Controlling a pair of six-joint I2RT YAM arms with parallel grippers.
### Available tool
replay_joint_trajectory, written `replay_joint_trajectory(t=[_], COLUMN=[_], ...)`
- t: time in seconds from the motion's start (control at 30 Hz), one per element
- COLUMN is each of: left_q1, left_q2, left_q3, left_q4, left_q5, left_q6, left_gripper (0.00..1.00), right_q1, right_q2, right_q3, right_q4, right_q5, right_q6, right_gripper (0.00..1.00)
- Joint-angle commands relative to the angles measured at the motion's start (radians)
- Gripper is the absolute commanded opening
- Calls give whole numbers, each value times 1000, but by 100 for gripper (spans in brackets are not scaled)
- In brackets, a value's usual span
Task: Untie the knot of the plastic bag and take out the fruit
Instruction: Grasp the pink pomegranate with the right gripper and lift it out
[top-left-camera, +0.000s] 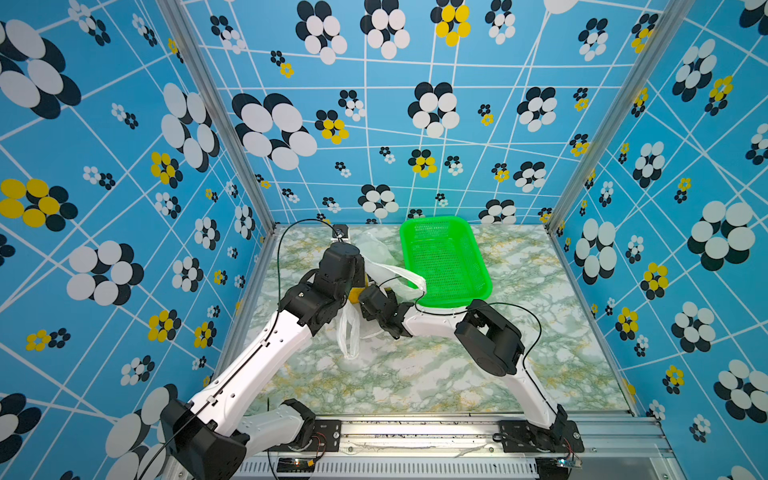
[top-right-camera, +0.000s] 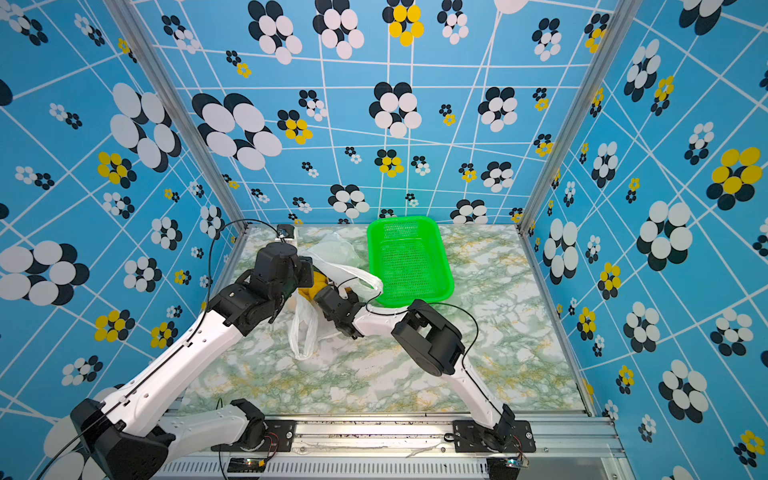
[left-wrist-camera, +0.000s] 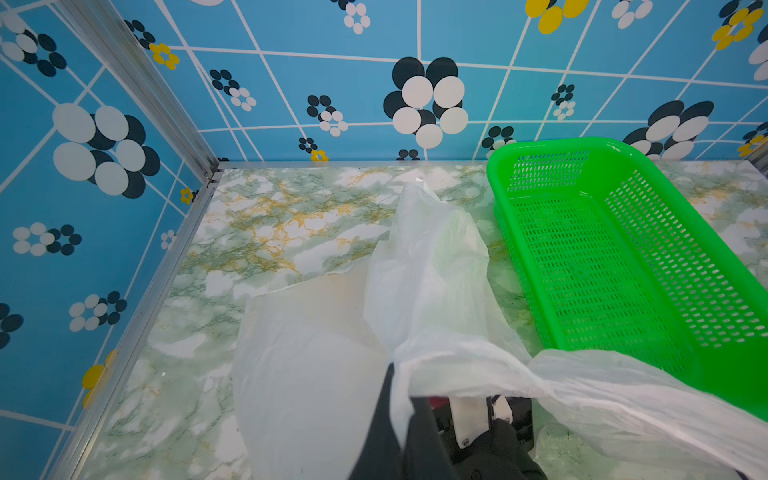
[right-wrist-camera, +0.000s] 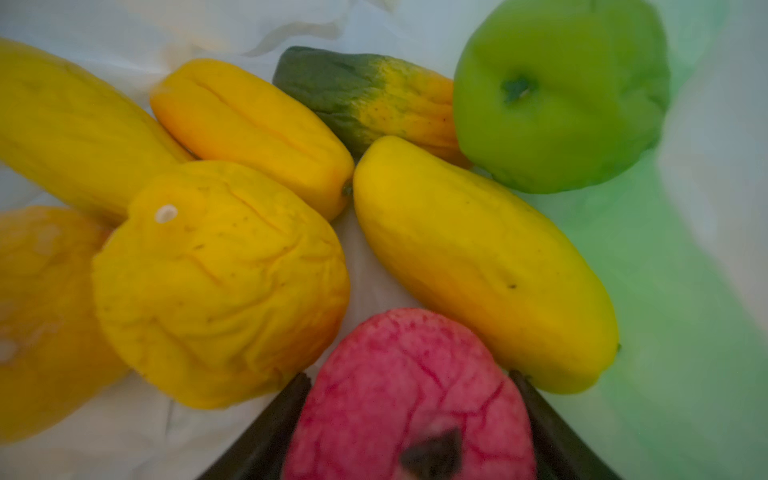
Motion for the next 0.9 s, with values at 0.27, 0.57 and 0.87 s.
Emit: replay_joint_trajectory(t=[0.27, 0.57, 0.87], left_q1=[12, 18, 21], left_q2=[-137, -42, -84], left_q3=[-73, -29, -61], left_q4=[80, 20, 22], left_q5=[120, 39, 35], left_q6=[122, 143, 155], left_gripper=[0, 0, 0], right_q1=[-1, 105, 119], right_q2=[-107, -387, -574], right_q3=[-121, -343, -521], right_q4=[77, 278, 364], right_q5=[-91, -120, -201], right_q6=[-16, -220, -266], right_gripper=[45, 32, 23])
